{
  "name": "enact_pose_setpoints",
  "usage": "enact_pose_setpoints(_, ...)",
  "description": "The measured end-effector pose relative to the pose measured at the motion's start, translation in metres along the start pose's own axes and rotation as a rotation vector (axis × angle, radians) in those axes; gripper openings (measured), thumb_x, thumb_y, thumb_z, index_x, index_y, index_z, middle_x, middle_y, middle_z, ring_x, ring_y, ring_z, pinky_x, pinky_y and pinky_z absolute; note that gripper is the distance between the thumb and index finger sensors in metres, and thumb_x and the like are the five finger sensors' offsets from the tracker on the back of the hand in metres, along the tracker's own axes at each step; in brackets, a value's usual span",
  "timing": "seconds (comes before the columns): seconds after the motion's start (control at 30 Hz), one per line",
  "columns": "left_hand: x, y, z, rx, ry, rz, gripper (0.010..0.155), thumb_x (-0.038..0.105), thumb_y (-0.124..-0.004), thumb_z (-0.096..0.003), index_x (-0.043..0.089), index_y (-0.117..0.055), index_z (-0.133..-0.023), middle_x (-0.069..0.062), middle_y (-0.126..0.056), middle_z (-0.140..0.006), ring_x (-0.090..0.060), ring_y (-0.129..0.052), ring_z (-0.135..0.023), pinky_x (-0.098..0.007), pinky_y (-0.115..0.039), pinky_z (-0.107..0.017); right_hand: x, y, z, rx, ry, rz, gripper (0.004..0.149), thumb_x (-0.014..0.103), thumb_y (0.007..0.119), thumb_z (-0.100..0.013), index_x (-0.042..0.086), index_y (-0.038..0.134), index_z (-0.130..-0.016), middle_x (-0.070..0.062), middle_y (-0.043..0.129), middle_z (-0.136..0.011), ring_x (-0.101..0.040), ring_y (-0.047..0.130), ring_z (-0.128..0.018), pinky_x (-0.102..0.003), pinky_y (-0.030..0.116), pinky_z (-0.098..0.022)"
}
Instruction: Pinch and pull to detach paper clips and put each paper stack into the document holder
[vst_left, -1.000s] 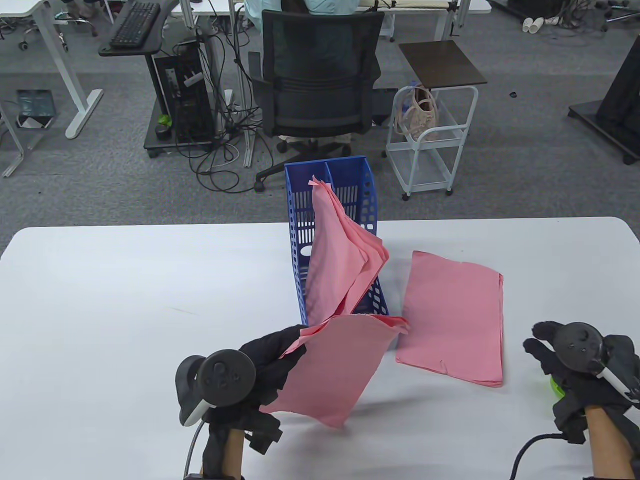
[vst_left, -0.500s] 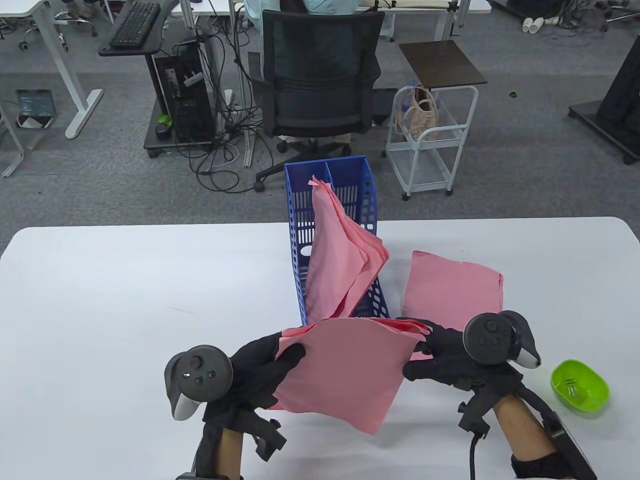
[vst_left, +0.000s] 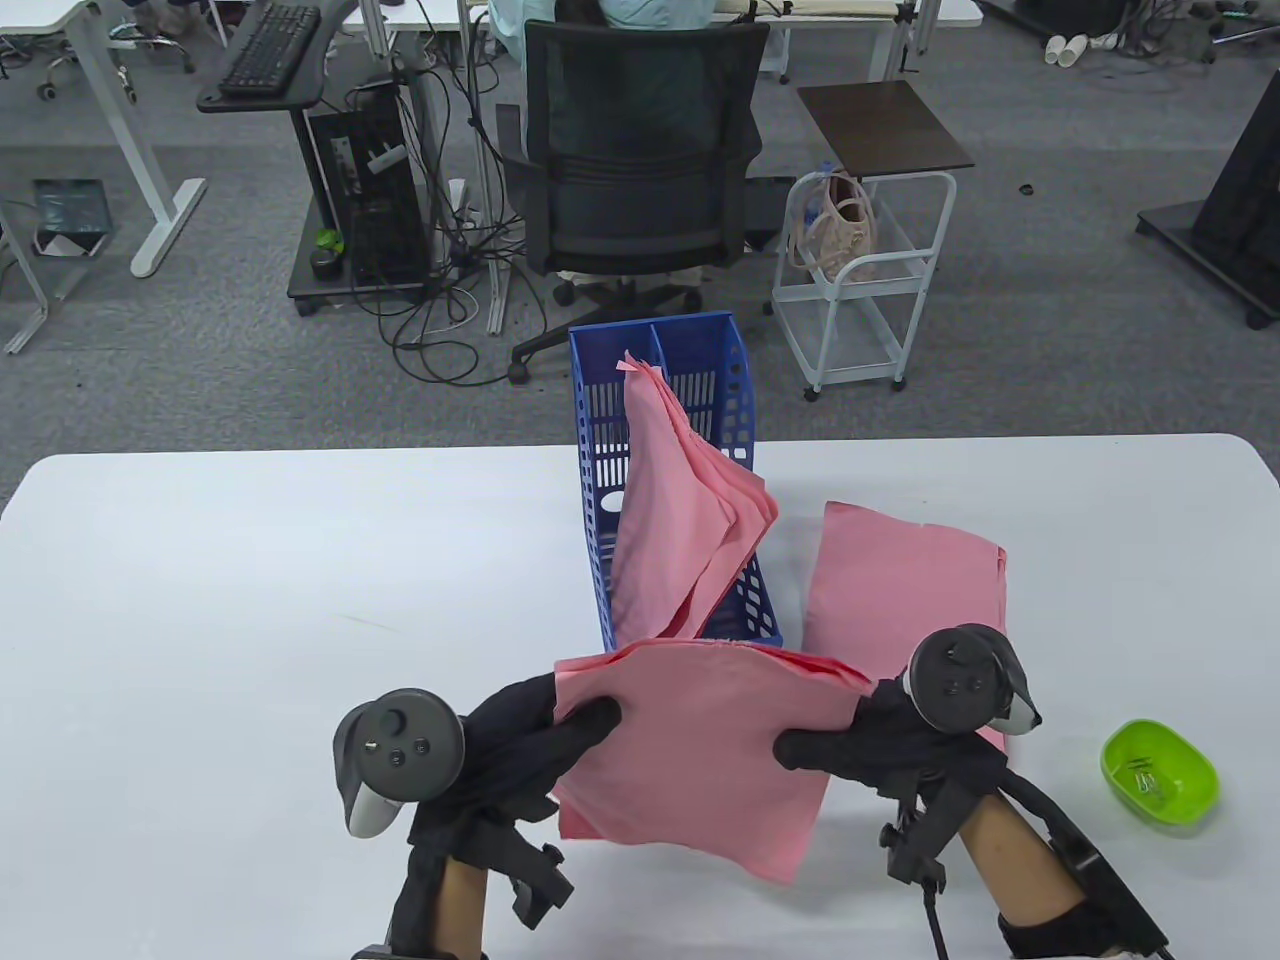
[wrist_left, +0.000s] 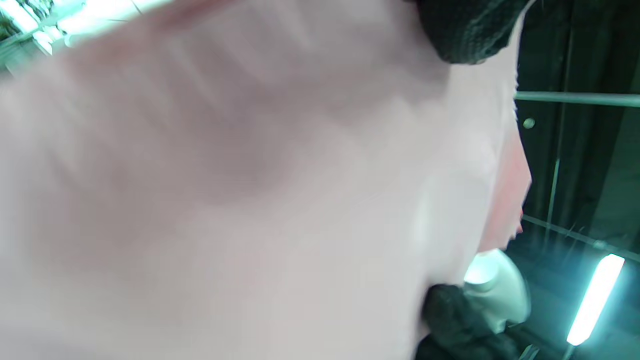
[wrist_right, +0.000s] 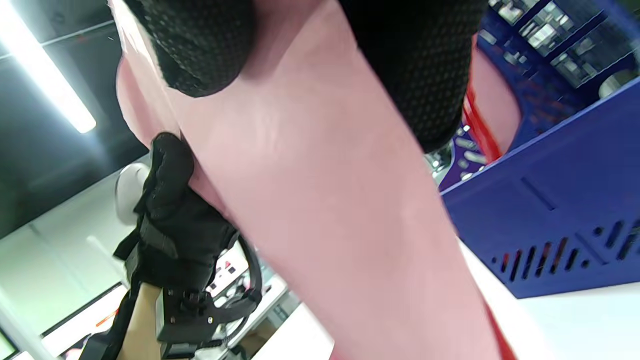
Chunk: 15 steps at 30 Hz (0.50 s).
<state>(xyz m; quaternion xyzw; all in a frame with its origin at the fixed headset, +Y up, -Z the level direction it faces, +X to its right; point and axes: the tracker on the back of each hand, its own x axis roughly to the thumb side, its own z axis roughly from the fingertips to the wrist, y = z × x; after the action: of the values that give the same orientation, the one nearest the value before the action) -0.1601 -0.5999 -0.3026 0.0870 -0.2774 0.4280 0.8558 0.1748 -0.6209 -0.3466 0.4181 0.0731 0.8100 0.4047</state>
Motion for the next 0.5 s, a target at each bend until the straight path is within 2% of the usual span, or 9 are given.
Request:
enact_pose_setpoints(0.13,0.01,-0.007,-0.001,0.014,0.04,-0.238,0.064,0.057,-0.056,-0.0571,0.021,-0.069,-0.108,-0.009,-0.088,-0.098,-0.029,-0.096,-0.083,-0.047,-0.078,-0.066,0.0,-0.02,0.022,-0.031,0.069,0.053,0.042,0.037,0.069,-0.058,0.025,0.074,-0.097,-0.012,0.09,-0.092,-0.02,0.103,-0.063,-0.03,0.085,-0.048)
enact_pose_setpoints(0.27,0.018,-0.016,-0.003,-0.014,0.062,-0.373,0.075,0.06,-0.049,-0.0566,0.016,-0.056,-0.117,-0.016,-0.076,-0.11,-0.038,-0.085,-0.096,-0.054,-0.068,-0.073,0.0,-0.045,0.052,-0.122,0.14,0.103,0.042,0.036,0.069,-0.058,0.024,0.074,-0.097,-0.012,0.09,-0.092,-0.02,0.103,-0.063,-0.03,0.085,-0.048)
enact_pose_setpoints(0.37,0.015,-0.02,-0.004,-0.036,0.106,-0.512,0.081,0.061,-0.046,-0.0562,0.012,-0.042,-0.121,-0.022,-0.06,-0.12,-0.045,-0.068,-0.108,-0.062,-0.054,-0.079,0.002,-0.065,0.075,-0.202,0.193,0.132,0.042,0.036,0.068,-0.058,0.023,0.074,-0.098,-0.013,0.09,-0.092,-0.021,0.103,-0.063,-0.03,0.085,-0.047)
enact_pose_setpoints(0.5,0.002,-0.022,-0.003,-0.064,0.198,-0.74,0.087,0.062,-0.041,-0.0547,0.011,-0.026,-0.123,-0.027,-0.037,-0.125,-0.053,-0.042,-0.114,-0.068,-0.036,-0.078,0.007,-0.09,0.096,-0.307,0.247,0.161,0.042,0.035,0.068,-0.059,0.022,0.073,-0.098,-0.014,0.09,-0.092,-0.021,0.103,-0.063,-0.031,0.085,-0.047)
